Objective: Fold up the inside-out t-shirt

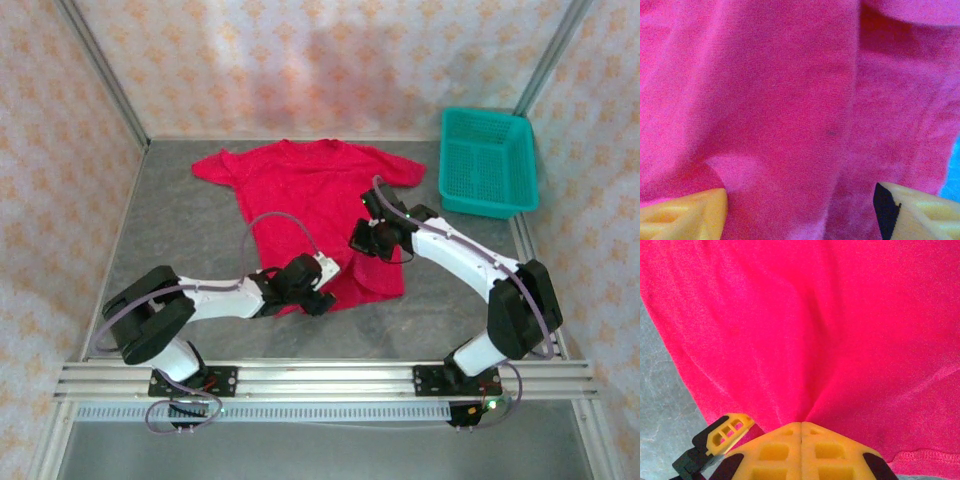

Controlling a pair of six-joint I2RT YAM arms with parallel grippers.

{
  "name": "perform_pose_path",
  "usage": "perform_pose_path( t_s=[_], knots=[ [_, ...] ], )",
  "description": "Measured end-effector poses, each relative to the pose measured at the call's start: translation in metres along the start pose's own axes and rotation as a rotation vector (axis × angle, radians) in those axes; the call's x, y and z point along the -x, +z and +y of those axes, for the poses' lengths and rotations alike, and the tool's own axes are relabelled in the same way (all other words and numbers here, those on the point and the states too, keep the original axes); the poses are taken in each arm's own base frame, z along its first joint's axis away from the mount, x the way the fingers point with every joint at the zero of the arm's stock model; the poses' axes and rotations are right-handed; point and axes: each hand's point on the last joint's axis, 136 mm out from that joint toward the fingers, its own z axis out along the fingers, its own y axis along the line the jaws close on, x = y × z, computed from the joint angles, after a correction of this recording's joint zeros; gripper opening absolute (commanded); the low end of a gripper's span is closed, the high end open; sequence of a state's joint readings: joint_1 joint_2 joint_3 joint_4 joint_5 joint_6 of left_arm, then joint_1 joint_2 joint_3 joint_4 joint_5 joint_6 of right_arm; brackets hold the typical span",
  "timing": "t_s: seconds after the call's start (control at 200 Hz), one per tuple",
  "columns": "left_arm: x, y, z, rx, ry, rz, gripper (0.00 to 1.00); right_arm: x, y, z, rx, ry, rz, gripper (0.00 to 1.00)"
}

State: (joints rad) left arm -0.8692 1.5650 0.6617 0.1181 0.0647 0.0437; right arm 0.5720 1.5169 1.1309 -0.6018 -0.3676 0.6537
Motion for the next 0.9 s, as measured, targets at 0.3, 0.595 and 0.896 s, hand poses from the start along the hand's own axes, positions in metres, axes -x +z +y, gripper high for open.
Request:
perform_pose_path(
  t_s=[0.3, 0.595, 0.896],
  knots=[
    [0.012, -0.024, 0.055, 0.203, -0.029, -0.02, 0.35, 0.015, -0.015, -0.009, -0.001, 0.021, -0.05, 0.0],
    [0.027, -0.065, 0.089, 0.307, -0.132, -0.094, 0.0, 0.016, -0.02, -0.031, -0.065, 0.01, -0.066, 0.0],
    [0.038, -0.072, 0.088, 0.293, -0.293, -0.057, 0.0, 0.04, -0.021, -0.043, -0.071, 0.047, -0.101, 0.0]
  ],
)
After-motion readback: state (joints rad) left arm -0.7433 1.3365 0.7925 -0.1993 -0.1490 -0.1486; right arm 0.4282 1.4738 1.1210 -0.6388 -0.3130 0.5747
